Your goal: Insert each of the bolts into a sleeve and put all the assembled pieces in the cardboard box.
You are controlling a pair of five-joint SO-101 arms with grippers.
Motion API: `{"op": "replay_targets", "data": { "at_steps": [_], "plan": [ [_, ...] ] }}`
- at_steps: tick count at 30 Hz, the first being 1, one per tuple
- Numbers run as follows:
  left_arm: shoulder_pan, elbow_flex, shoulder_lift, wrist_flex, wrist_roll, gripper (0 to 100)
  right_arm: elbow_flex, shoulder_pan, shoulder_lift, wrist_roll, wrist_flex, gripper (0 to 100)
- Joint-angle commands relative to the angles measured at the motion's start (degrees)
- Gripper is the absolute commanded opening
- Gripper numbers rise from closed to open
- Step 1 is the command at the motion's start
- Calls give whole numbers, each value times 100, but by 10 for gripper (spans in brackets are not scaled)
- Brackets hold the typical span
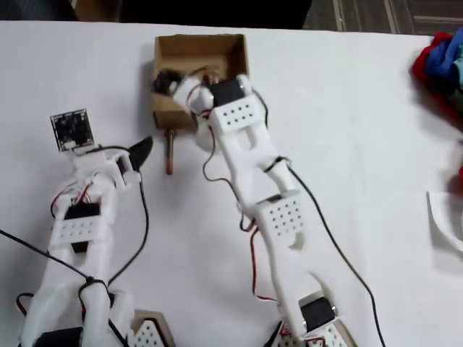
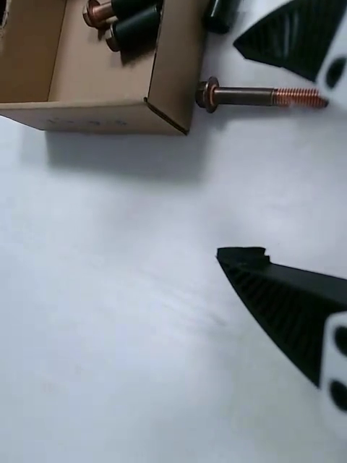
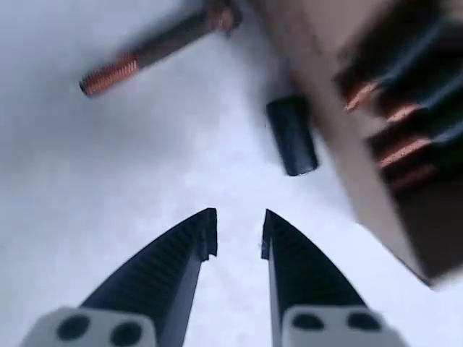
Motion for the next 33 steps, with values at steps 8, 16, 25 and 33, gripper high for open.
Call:
{"op": "replay_targets", "data": {
  "at_steps": [8,16,25,33],
  "plan": [
    [-26,-13,-158,-105,-44,395,-53,233,637,114,-1323,94],
    [-26,-22,-158,-105,-44,395,-53,207,637,114,-1367,94],
    [-26,-22,-158,-105,-44,395,-53,66,365,114,-1059,94],
    [-26,-22,-158,-105,-44,395,-53,-242,154,114,-1323,94]
  ]
}}
